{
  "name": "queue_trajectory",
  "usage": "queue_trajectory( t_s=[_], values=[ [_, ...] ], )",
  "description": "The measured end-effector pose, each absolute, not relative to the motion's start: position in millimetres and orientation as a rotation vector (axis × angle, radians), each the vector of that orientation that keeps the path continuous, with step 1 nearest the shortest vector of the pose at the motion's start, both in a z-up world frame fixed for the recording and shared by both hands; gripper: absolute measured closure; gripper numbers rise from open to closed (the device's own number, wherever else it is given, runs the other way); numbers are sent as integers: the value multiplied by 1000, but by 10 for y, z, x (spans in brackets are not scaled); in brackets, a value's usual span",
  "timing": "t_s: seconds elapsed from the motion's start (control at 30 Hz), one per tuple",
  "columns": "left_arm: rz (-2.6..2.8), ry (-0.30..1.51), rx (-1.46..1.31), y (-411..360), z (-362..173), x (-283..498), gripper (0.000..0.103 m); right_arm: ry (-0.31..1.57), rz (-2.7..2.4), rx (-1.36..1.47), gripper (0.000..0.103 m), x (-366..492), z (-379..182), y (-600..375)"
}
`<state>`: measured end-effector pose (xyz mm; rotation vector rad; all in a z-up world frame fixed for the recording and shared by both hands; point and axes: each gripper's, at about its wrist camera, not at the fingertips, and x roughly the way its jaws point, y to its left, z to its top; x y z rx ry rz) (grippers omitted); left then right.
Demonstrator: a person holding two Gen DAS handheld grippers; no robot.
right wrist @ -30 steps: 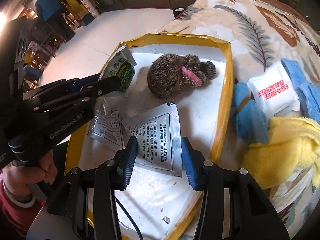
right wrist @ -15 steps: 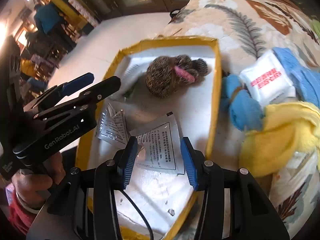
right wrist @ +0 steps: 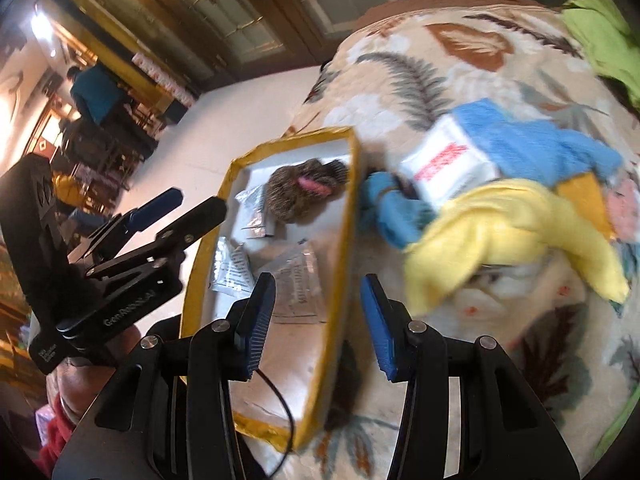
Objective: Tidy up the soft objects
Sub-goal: 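Carry both packets into the yellow-rimmed box and open both grippers, then grasp the yellow towel with the left gripper while the right grasps a white red-printed packet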
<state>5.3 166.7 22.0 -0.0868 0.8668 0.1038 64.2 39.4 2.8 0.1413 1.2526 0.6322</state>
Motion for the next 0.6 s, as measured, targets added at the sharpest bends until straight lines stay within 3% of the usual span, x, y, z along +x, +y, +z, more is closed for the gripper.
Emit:
queue_trajectory(
  t_s=[0.37, 0.6],
  values=[
    [-42, 890, -149, 1167, 505, -33, 28, 1227, 523, 233, 58, 616, 102, -392],
    [-137, 938, -173, 744, 423, 106, 28, 1231, 423, 307, 58, 549, 52, -941]
  ],
)
